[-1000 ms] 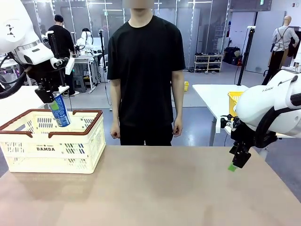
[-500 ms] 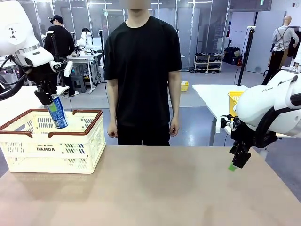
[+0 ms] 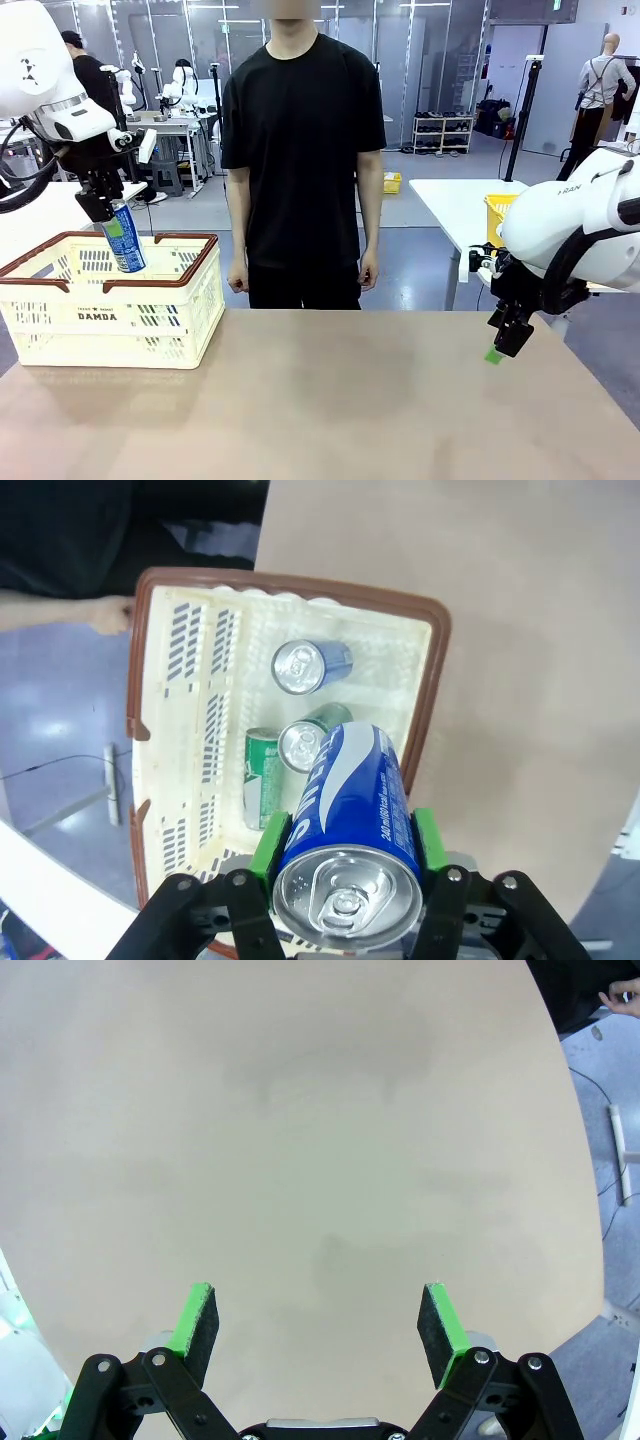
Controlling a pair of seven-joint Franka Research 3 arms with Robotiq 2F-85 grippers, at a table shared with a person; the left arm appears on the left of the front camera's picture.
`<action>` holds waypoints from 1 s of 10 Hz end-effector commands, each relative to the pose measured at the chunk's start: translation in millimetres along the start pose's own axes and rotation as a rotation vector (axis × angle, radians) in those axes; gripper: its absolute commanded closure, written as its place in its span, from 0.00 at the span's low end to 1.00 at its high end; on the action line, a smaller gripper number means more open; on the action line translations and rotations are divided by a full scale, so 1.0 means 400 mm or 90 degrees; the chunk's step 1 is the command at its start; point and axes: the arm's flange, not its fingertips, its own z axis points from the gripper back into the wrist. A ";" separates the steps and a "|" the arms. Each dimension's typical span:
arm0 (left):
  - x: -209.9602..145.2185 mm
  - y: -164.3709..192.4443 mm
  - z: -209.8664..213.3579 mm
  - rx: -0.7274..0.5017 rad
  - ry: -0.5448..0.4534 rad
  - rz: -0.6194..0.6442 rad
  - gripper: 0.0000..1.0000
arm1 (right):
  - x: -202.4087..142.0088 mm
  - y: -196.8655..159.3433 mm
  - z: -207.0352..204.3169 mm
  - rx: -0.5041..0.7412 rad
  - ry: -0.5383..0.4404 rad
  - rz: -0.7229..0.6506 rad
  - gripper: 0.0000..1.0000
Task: Place the drinks into the Shopping basket.
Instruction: Pick up one drink and place it into the Shopping basket.
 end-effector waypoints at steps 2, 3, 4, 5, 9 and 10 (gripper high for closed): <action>-0.069 0.124 -0.020 0.028 0.036 0.014 0.42 | -0.003 0.004 0.003 0.002 0.004 0.003 0.00; -0.086 0.156 -0.046 0.020 0.046 0.007 0.42 | -0.003 0.004 0.003 0.002 0.004 0.003 0.00; -0.107 0.188 -0.079 0.010 0.050 0.000 0.42 | -0.003 0.004 0.003 0.002 0.004 0.003 0.00; -0.124 0.217 -0.108 -0.002 0.041 -0.013 0.42 | -0.003 0.004 0.003 0.002 0.004 0.003 0.00; -0.168 0.239 -0.188 -0.014 0.033 -0.087 0.42 | -0.003 0.004 0.003 0.002 0.004 0.003 0.00; -0.177 0.230 -0.216 -0.017 0.033 -0.090 0.42 | -0.003 0.004 0.003 0.002 0.004 0.003 0.00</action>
